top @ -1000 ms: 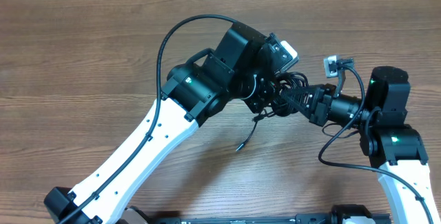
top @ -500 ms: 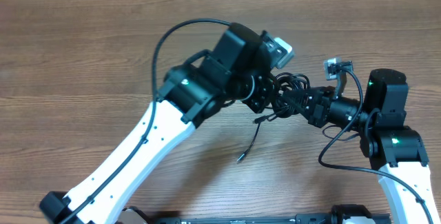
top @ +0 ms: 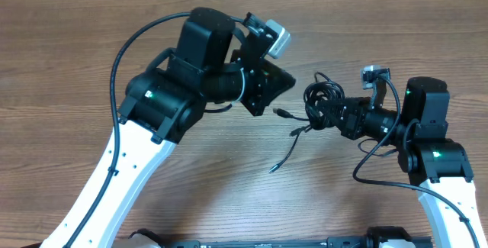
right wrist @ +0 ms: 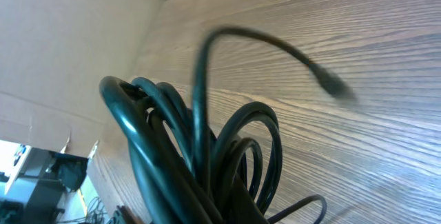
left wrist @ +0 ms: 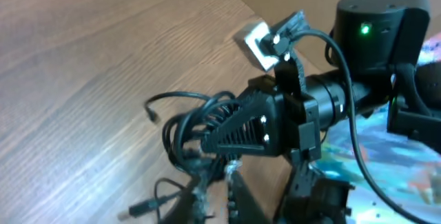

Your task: Untangle cables

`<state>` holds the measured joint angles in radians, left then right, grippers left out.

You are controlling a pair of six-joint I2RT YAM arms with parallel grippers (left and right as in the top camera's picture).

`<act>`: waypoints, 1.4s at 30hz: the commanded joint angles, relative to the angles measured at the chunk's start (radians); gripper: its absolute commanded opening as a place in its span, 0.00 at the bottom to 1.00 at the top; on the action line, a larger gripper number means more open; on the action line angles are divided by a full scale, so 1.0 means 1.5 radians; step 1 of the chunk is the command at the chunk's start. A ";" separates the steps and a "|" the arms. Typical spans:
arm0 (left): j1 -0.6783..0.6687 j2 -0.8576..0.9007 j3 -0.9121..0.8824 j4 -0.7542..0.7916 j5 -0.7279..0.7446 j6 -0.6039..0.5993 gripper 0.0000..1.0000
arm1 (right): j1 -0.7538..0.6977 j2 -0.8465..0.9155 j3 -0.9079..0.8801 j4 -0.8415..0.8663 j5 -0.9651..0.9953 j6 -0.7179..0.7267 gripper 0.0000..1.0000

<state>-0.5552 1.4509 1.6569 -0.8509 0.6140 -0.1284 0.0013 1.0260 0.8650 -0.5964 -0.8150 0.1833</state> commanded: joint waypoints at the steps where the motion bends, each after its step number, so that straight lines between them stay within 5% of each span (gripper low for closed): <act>1: 0.001 -0.012 0.016 -0.021 0.020 0.005 0.18 | -0.002 -0.003 0.000 0.005 0.005 -0.001 0.04; 8: -0.001 -0.012 0.015 -0.063 0.020 0.031 0.28 | -0.002 -0.003 0.000 0.011 -0.017 -0.001 0.04; 25: -0.023 0.004 0.013 -0.076 0.019 0.056 0.29 | -0.002 -0.003 0.000 0.167 -0.226 0.129 0.04; 42: -0.033 0.066 0.013 -0.018 0.025 0.015 0.30 | -0.002 -0.003 0.000 0.168 -0.246 0.142 0.04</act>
<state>-0.5896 1.5394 1.6573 -0.8951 0.6262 -0.0956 0.0013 1.0260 0.8646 -0.3569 -1.1561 0.3931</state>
